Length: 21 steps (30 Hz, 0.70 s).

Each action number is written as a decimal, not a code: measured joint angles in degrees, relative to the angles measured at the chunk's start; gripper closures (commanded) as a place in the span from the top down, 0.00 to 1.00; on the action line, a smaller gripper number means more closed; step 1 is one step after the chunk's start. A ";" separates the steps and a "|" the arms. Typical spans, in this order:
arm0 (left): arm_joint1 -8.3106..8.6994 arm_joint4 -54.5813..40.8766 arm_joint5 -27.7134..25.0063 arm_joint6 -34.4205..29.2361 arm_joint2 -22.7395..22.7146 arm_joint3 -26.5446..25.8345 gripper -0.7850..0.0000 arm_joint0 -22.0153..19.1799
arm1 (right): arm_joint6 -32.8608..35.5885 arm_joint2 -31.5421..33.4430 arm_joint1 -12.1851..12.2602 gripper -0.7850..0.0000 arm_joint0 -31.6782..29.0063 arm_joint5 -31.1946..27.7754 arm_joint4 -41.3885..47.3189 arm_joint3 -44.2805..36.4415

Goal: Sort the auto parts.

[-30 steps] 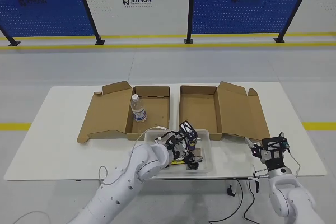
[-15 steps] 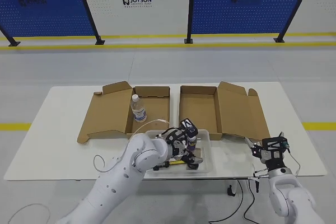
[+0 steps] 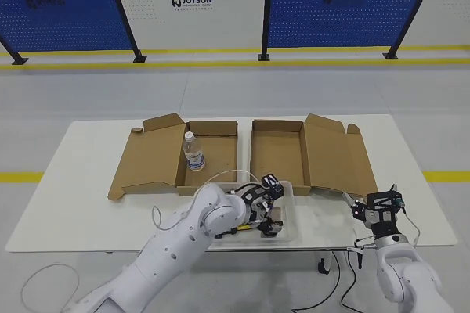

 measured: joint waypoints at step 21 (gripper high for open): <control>-1.01 -2.58 -0.38 -4.72 2.99 4.63 0.25 -3.35 | 0.00 0.00 0.00 1.00 0.00 0.00 0.00 0.00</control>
